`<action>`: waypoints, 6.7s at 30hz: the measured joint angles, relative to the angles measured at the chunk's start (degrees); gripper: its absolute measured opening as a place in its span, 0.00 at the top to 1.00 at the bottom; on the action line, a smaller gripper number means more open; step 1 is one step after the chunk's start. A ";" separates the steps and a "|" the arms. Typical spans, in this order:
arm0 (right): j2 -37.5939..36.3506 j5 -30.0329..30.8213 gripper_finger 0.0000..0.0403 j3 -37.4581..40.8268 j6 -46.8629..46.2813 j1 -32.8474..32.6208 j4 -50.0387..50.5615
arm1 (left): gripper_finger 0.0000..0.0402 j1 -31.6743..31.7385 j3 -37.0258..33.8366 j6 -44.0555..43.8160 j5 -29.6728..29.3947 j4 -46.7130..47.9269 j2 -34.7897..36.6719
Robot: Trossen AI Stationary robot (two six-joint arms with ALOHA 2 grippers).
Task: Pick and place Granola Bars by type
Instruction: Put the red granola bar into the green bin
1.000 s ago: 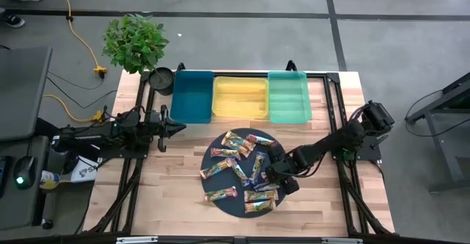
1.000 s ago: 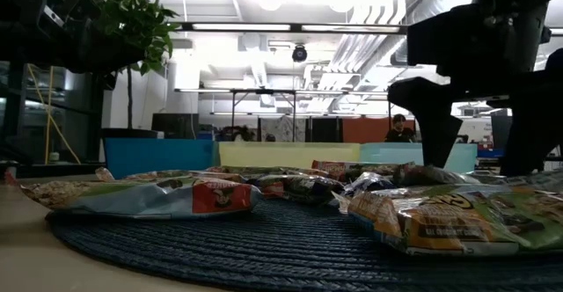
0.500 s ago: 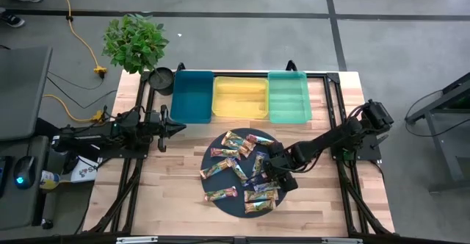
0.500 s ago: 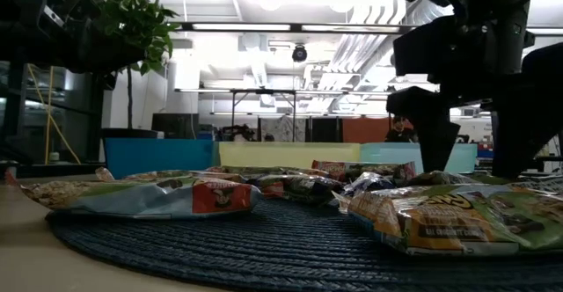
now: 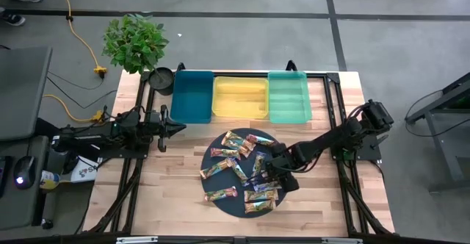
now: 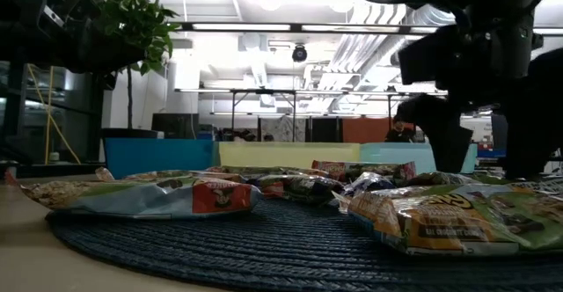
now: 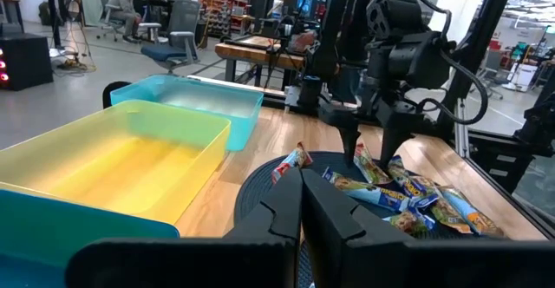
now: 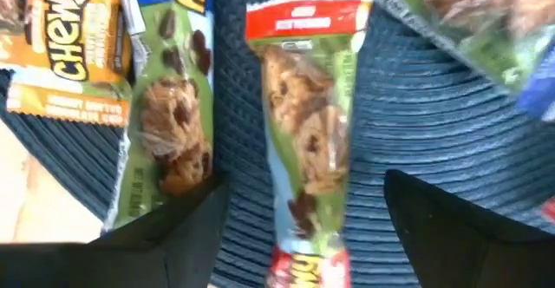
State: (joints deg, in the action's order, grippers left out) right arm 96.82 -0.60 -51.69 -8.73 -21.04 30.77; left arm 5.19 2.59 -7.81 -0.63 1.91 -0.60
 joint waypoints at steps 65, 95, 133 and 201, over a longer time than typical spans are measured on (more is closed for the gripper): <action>-0.70 -4.27 0.82 -1.58 -2.89 -0.04 -5.63 | 0.98 -0.01 0.02 0.02 0.01 0.02 -0.01; -0.85 11.41 0.82 -38.52 8.19 0.15 -14.34 | 0.98 0.00 0.00 0.00 -0.01 0.02 0.00; -22.10 51.36 0.82 -44.89 9.22 25.65 -0.48 | 0.98 0.04 0.02 0.00 0.01 1.25 -0.02; -22.45 8.55 0.82 6.44 -16.77 56.25 7.57 | 0.98 0.04 0.02 0.00 0.01 1.27 0.00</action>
State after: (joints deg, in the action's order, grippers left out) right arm 74.36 7.95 -45.25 -25.50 35.22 38.33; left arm 5.23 2.61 -7.81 -0.62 3.18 -0.60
